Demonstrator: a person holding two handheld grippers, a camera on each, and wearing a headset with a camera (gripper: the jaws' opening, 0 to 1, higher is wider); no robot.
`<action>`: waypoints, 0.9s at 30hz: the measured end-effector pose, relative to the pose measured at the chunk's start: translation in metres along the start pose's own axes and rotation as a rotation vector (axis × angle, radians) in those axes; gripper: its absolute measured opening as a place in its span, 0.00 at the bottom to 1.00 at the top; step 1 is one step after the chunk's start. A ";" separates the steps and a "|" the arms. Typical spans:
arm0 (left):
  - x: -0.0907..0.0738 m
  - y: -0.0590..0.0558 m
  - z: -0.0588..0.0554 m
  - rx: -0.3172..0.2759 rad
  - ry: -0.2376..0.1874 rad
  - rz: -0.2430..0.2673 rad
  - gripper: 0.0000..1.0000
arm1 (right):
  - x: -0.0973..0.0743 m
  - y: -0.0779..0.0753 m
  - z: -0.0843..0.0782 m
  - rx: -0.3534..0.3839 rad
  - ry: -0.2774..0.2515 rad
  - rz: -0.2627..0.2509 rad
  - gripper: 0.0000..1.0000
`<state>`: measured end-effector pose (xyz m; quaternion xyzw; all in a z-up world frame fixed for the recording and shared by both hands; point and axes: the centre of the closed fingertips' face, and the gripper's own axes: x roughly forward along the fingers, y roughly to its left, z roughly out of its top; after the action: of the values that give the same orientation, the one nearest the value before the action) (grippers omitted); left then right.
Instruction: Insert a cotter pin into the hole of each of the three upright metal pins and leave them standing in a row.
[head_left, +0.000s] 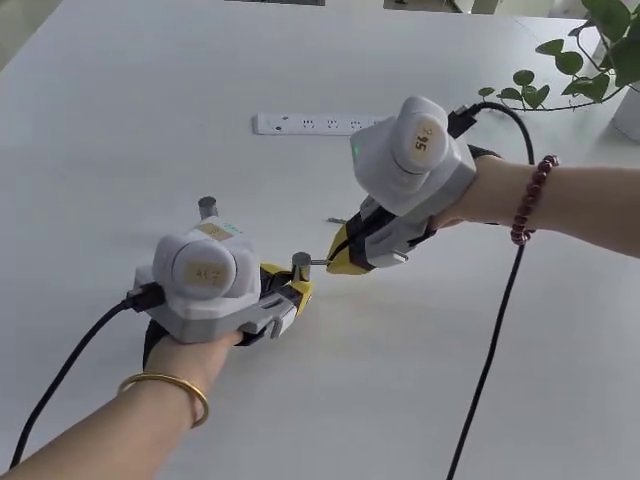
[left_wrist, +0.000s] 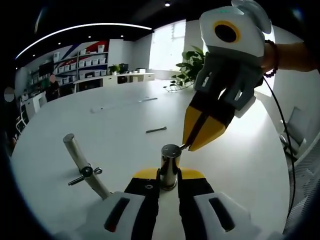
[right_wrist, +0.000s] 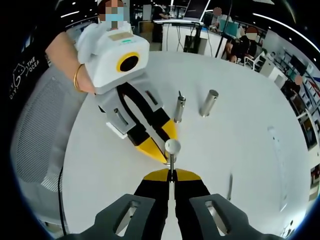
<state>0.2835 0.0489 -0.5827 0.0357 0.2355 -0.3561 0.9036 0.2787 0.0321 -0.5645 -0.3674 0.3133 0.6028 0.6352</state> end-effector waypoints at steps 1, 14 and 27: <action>0.000 0.000 0.000 -0.002 -0.001 0.000 0.12 | 0.000 0.000 0.001 0.000 -0.001 0.001 0.00; -0.001 0.000 -0.001 -0.041 -0.007 0.001 0.12 | 0.006 0.000 0.009 0.001 -0.005 0.007 0.00; -0.002 -0.001 -0.002 -0.053 -0.007 0.010 0.12 | -0.007 0.004 0.004 0.060 -0.036 -0.009 0.06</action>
<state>0.2808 0.0499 -0.5830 0.0118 0.2416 -0.3456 0.9067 0.2744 0.0322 -0.5570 -0.3385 0.3184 0.5968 0.6541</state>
